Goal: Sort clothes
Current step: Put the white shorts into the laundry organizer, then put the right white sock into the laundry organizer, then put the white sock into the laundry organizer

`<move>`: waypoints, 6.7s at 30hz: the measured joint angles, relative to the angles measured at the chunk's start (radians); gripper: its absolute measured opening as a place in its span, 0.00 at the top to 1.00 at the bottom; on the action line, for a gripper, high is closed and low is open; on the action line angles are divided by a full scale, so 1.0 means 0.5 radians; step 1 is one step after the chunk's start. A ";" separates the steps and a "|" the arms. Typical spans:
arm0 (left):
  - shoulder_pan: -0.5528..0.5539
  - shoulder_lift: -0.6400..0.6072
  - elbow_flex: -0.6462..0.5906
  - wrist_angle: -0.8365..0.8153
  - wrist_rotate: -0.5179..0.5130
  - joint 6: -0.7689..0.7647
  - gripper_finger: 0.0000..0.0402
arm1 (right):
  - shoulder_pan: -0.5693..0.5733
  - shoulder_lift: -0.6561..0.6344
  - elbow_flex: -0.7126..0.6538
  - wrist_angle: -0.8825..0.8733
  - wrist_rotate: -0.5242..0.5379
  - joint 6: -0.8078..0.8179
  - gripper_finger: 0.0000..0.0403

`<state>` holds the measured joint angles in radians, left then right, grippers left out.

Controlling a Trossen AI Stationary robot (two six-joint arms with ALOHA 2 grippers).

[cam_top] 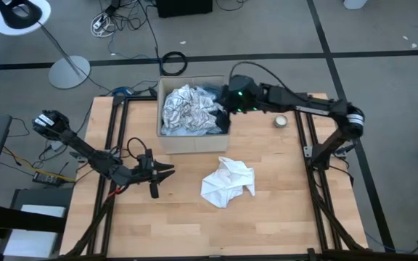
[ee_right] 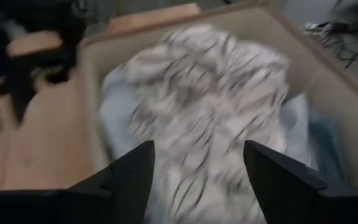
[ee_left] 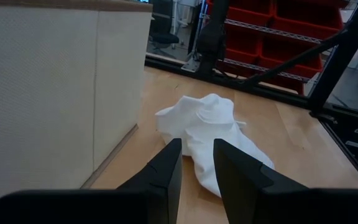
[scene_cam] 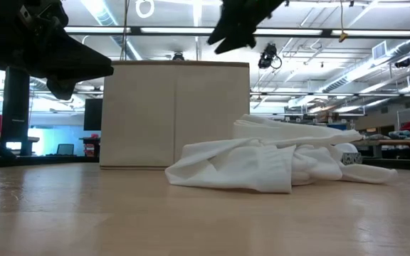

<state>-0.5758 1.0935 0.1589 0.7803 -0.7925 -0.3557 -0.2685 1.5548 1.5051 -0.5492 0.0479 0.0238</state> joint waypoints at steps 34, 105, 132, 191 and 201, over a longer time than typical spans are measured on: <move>0.000 0.000 0.000 0.005 0.000 -0.020 0.75 | 1.061 -0.191 -1.404 0.544 0.410 0.780 0.44; 0.000 0.001 0.000 -0.001 0.000 -0.030 0.75 | -0.151 1.364 0.962 0.266 -0.354 0.006 0.70; 0.000 0.001 0.000 0.011 0.049 -0.032 0.75 | -0.218 0.589 0.953 -0.190 -0.403 -0.007 0.34; 0.000 0.000 0.000 -0.118 0.122 -0.204 0.75 | 0.771 -0.442 -1.940 0.936 0.081 0.758 0.96; 0.000 0.001 0.000 -0.117 0.121 -0.205 0.75 | 0.767 -0.665 -1.600 0.537 0.074 0.674 0.99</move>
<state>-0.5758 1.0939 0.1589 0.7220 -0.7319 -0.4580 0.1150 1.2224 0.7050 -0.2807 0.0849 0.3609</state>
